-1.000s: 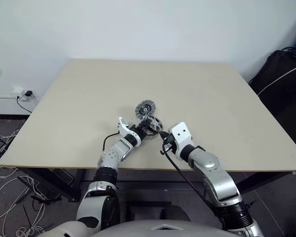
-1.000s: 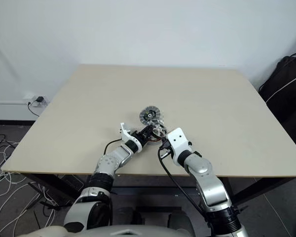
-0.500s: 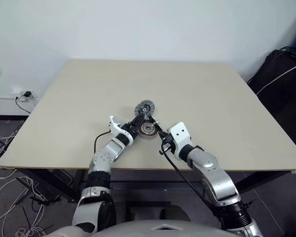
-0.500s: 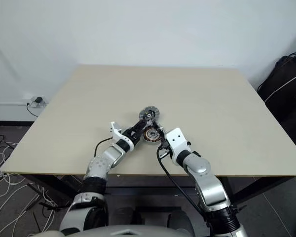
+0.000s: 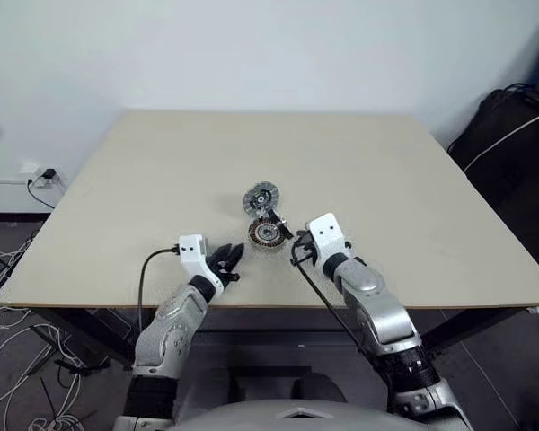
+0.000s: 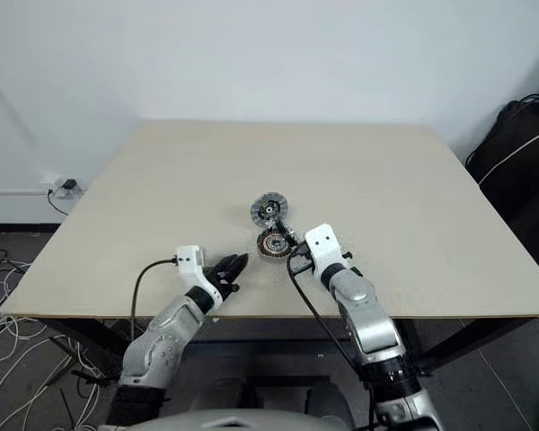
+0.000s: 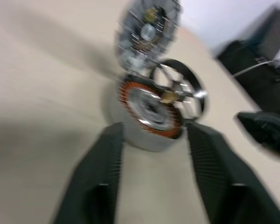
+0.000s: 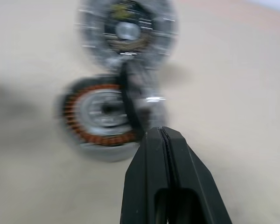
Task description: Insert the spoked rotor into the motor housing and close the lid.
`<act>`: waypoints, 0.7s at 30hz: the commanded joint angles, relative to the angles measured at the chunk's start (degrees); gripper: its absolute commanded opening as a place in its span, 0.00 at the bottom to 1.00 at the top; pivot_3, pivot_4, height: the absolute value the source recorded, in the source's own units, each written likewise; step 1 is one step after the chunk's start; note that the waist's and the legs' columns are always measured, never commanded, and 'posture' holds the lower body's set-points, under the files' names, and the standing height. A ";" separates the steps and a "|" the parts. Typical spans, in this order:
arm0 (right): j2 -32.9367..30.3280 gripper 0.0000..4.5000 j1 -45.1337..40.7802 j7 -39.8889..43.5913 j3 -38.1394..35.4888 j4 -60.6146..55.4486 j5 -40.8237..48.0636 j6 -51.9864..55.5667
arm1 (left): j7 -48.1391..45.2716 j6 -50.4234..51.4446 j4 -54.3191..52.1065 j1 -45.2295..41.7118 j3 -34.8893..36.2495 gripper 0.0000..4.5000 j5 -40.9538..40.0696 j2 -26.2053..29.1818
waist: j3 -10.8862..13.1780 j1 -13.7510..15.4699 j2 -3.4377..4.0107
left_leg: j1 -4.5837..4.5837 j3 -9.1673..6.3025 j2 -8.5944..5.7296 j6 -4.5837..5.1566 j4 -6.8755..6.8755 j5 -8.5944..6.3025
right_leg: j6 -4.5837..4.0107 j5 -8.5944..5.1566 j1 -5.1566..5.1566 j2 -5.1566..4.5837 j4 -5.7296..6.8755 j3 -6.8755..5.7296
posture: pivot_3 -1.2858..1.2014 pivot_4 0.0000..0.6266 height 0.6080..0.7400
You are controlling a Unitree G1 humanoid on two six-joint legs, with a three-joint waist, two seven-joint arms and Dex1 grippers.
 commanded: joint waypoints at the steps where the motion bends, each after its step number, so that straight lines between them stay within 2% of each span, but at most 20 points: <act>1: 0.48 0.00 -5.21 -1.01 -0.86 3.73 -1.13 -0.42 | 0.76 -4.09 -2.86 1.47 -1.77 0.12 4.70 0.74 | 0.00 0.02 0.01 | -0.01 0.01 0.00 0.00 0.00 0.00 | 0.00 0.00 -0.01 0.00 0.00 0.00 | 0.52 0.00 1.00; 3: 0.25 0.00 -7.92 0.11 -0.10 7.46 -1.58 -0.14 | 1.42 -7.48 -2.40 2.54 -2.58 0.01 7.76 0.80 | -0.01 0.09 0.01 | -0.05 0.02 -0.02 0.01 0.01 0.00 | -0.01 -0.01 -0.02 0.01 -0.03 0.00 | 0.52 0.00 1.00; 6: 0.29 0.00 -11.73 1.56 0.97 12.99 -2.13 -0.77 | 1.34 -12.39 -1.81 3.82 -4.52 0.01 12.34 1.45 | -0.01 0.12 0.02 | -0.08 0.03 -0.06 0.02 0.01 0.00 | -0.02 -0.01 -0.03 -0.03 -0.06 0.01 | 0.52 0.00 1.00; 11: 1.41 0.00 -15.83 4.43 2.29 18.40 -2.36 -2.34 | 0.40 -12.63 -1.68 5.08 -4.67 0.01 11.81 0.68 | -0.03 -0.07 0.07 | -0.08 0.04 -0.02 0.03 0.00 -0.01 | -0.02 -0.01 -0.09 -0.02 -0.03 0.04 | 0.52 0.00 1.00; 21: 2.47 0.00 -16.23 10.15 4.03 20.15 -1.92 -3.97 | -0.02 -11.74 -0.78 5.25 -4.65 0.01 11.44 -0.12 | -0.04 -0.11 0.09 | -0.08 0.03 -0.02 0.03 0.02 -0.01 | -0.01 -0.01 -0.09 -0.02 0.00 0.04 | 0.52 0.00 1.00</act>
